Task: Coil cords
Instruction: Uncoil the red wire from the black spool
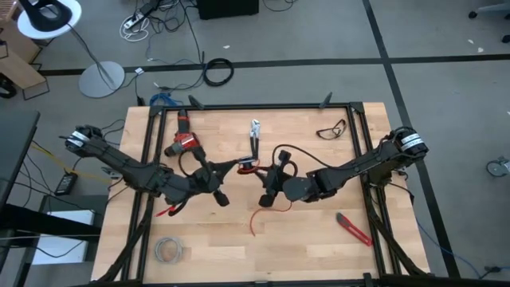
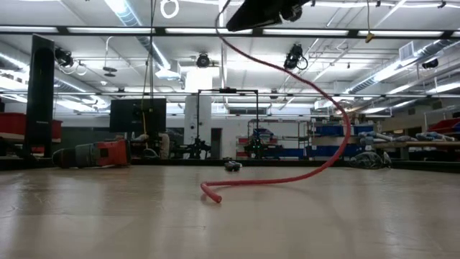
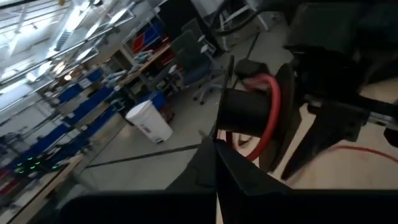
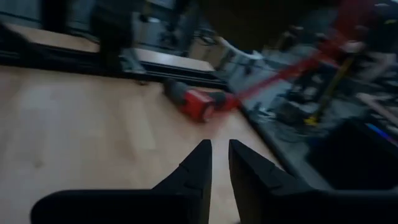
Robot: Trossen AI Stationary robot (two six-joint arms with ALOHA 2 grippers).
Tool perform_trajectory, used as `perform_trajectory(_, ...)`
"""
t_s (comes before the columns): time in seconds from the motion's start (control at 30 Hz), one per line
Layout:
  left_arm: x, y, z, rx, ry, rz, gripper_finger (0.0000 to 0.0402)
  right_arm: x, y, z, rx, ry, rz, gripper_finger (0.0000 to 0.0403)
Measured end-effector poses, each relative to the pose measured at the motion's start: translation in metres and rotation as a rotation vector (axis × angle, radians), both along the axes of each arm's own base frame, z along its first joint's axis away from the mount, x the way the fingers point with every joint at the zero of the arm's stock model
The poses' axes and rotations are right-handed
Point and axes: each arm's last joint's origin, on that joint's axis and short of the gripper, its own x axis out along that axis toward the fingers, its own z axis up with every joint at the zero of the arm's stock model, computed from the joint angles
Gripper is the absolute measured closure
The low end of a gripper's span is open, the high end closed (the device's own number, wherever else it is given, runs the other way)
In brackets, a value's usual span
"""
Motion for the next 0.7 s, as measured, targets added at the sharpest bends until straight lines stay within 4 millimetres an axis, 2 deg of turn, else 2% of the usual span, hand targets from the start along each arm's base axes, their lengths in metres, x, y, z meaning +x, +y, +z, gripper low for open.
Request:
perform_trajectory(0.17,-0.013,-0.004,0.002,0.016,0.025,0.042,0.0401,-0.001,-0.002,0.001,-0.030,-0.015,-0.079,0.0352)
perform_trajectory(0.3,-0.018,-0.004,-0.003,0.013,0.061,0.061,0.0401,0.000,0.001,0.006,-0.031,-0.050,-0.063,0.0351)
perform_trajectory(0.43,-0.021,-0.003,-0.013,-0.002,0.109,0.073,0.0401,0.000,0.011,0.014,-0.064,-0.093,0.014,0.0351)
perform_trajectory(0.7,-0.026,0.006,-0.031,-0.141,0.180,0.080,0.0401,-0.002,0.034,0.024,-0.087,-0.152,0.302,0.0351)
